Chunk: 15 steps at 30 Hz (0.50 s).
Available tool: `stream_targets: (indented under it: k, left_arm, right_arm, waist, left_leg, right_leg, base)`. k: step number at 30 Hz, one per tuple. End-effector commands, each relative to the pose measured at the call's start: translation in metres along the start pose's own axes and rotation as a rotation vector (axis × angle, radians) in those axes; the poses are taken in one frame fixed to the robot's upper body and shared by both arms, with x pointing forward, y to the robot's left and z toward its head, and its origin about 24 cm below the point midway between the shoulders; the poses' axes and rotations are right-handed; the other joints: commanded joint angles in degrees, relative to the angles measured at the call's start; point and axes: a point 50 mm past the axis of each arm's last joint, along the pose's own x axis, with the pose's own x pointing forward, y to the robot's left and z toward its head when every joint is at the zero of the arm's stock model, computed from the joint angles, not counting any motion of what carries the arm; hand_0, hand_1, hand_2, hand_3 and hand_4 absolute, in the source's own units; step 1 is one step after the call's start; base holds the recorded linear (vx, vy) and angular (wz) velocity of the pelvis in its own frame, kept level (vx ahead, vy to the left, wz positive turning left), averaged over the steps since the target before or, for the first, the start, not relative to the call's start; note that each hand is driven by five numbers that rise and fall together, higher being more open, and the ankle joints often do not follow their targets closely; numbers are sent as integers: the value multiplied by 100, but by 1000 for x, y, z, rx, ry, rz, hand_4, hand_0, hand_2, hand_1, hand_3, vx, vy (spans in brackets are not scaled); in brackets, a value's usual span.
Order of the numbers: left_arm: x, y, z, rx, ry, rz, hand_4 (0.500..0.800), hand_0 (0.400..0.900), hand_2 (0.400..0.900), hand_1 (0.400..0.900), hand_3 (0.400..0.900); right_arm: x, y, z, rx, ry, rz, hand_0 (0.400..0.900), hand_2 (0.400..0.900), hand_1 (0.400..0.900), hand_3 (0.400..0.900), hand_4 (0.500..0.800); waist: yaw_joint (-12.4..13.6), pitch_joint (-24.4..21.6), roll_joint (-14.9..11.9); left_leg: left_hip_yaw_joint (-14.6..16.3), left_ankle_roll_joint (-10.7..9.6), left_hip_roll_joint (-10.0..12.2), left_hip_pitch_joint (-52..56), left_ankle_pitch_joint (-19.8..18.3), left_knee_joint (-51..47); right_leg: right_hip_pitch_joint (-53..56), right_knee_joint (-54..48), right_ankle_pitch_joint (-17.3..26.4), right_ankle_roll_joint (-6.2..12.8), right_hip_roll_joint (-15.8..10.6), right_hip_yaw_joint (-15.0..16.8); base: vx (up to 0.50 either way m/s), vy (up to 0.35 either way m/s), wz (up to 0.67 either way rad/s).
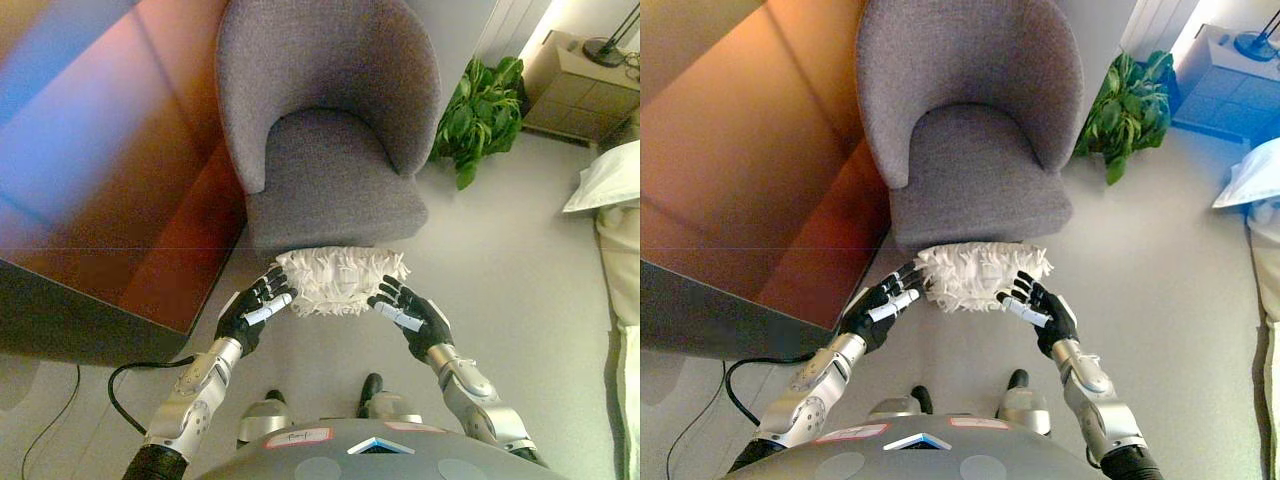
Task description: Pick up the pillow and put it on the sofa.
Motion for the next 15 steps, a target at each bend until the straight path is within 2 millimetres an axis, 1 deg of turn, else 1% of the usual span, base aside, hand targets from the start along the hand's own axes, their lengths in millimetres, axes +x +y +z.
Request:
stream_targets:
  k: [1,7,15]
  left_arm:
    - [8,-13,42,21,-217,-94,800,900,900,900,900]
    - [7,-12,42,6,-225,-77,800,900,900,900,900]
    - [6,-10,39,3,-212,-68,800,900,900,900,900]
  right_arm:
    - [5,-2,37,-43,-183,11,900,900,900,900,800]
    - [4,-1,38,-61,-188,15,900,900,900,900,800]
    - [3,-1,38,-64,-189,11,900,900,900,900,800]
  waist:
    - [-116,-27,150]
    - [-105,-7,151]
    - [-96,15,161]
  left_leg:
    - [-66,169,-33,98,-260,36]
    - [-73,167,-26,104,-260,49]
    - [-84,138,17,96,-230,45]
  right_leg:
    - [339,14,-359,321,-4,143]
    - [362,-2,-376,308,15,153]
    - [356,-5,-409,274,78,167]
  base:
    - [0,0,0]
    - [2,-5,-1]
    - [4,-47,1]
